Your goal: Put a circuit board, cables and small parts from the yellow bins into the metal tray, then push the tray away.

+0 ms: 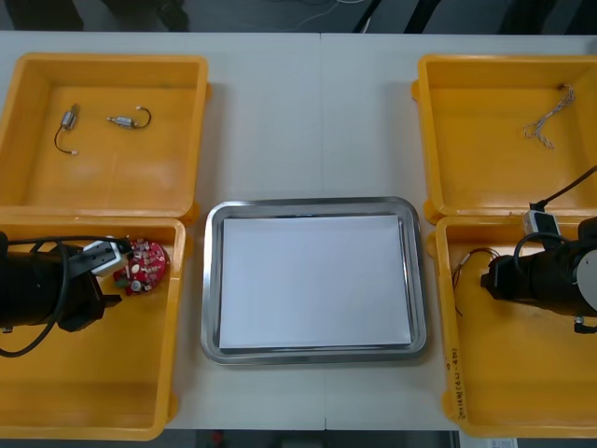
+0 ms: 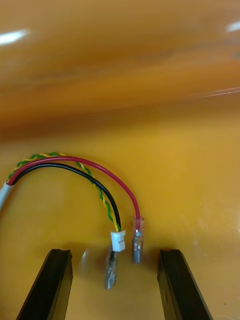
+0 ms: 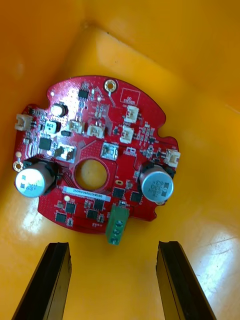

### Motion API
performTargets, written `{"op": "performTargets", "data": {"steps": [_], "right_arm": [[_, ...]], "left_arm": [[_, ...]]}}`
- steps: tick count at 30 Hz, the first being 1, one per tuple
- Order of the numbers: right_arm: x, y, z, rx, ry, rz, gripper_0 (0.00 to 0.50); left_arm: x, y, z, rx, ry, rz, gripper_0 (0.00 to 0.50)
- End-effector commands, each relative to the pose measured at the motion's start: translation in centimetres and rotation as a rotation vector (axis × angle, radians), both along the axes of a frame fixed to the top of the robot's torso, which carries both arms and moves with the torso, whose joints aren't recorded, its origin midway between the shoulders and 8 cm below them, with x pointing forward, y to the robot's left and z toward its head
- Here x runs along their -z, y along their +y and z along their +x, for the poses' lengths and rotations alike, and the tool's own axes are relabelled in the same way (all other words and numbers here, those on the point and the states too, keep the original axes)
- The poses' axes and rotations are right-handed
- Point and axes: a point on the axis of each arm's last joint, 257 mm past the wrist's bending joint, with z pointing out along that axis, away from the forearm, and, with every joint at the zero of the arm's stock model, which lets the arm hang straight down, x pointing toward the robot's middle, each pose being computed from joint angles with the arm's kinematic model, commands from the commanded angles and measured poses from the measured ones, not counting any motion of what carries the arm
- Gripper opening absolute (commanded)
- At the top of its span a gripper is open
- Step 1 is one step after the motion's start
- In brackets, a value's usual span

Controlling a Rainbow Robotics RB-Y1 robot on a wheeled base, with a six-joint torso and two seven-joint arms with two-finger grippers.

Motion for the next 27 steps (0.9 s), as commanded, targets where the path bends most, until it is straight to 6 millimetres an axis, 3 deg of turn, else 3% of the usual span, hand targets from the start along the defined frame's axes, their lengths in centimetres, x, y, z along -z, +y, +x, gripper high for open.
{"op": "performTargets", "data": {"steps": [1, 6, 7, 8, 10, 15, 17, 19, 20, 21, 27], "right_arm": [[1.7, 0.8, -1.3, -0.056, 0.026, -0.026, 0.5], [1.9, 0.8, -1.5, -0.053, 0.031, -0.027, 0.5], [1.9, 0.8, -1.5, -0.053, 0.031, -0.027, 0.358], [2.0, 0.9, -1.6, -0.056, 0.034, -0.027, 0.169], [2.1, 0.9, -1.7, -0.056, 0.036, -0.027, 0.0], [2.2, 1.0, -1.8, -0.06, 0.039, -0.028, 0.0], [2.1, 1.0, -1.8, -0.059, 0.038, -0.027, 0.0], [1.9, 0.9, -1.6, -0.058, 0.031, -0.028, 0.0], [1.8, 0.8, -1.6, -0.055, 0.028, -0.028, 0.0], [1.6, 0.7, -1.5, -0.053, 0.023, -0.03, 0.0], [-0.4, -0.5, -1.0, -0.039, -0.009, -0.045, 0.0]], "left_arm": [[-1.0, 0.6, 1.5, 0.153, -0.069, 0.128, 0.5], [-1.0, 0.6, 1.9, 0.155, -0.074, 0.129, 0.5], [-1.0, 0.5, 1.9, 0.156, -0.075, 0.127, 0.5], [-1.0, 0.6, 1.9, 0.156, -0.075, 0.127, 0.5], [-1.0, 0.5, 2.0, 0.157, -0.075, 0.127, 0.5], [-1.0, 0.2, 2.0, 0.163, -0.073, 0.125, 0.5], [-1.0, 0.2, 1.9, 0.163, -0.073, 0.124, 0.44], [-1.0, 0.1, 1.9, 0.163, -0.073, 0.121, 0.329], [-1.0, 0.1, 1.9, 0.161, -0.072, 0.118, 0.217], [-0.9, 0.1, 1.8, 0.163, -0.069, 0.118, 0.0], [-0.5, -0.3, 1.5, 0.166, -0.059, 0.109, 0.0]]}}
